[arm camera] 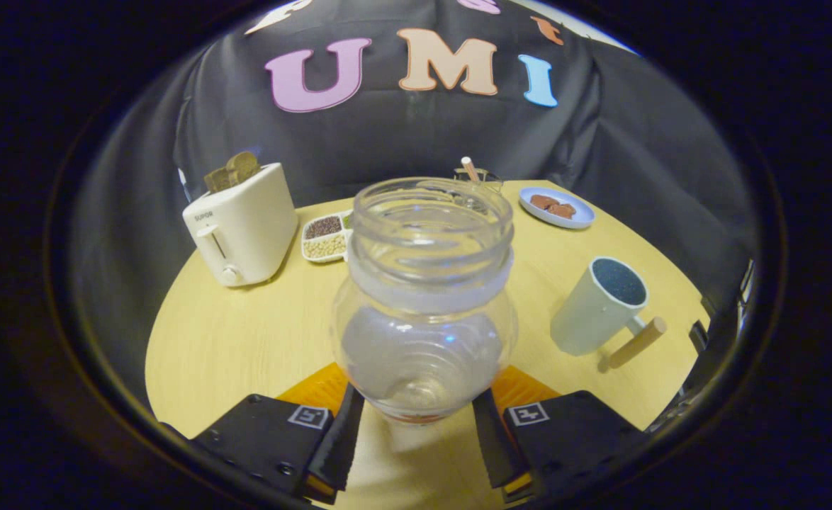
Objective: Take the bottle from table, then pour the juice into the cup, finally place the bottle on the coaster
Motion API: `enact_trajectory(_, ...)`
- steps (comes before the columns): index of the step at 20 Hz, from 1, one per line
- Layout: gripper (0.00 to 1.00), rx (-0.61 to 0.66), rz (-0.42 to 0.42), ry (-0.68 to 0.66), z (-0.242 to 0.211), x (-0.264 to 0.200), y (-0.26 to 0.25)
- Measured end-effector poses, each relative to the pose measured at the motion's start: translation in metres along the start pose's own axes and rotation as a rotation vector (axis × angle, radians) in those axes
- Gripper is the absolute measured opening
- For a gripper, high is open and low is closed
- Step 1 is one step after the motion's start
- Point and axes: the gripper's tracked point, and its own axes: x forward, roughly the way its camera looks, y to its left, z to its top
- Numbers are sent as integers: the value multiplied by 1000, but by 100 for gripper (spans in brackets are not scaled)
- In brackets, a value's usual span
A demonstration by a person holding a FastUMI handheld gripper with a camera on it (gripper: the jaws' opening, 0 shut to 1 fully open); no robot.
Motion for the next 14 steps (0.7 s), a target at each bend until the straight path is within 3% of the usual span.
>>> enact_trajectory(7,75,191,53,-33,40,-15,-26)
enact_trajectory(14,74,472,211,-53,88,-20,-30)
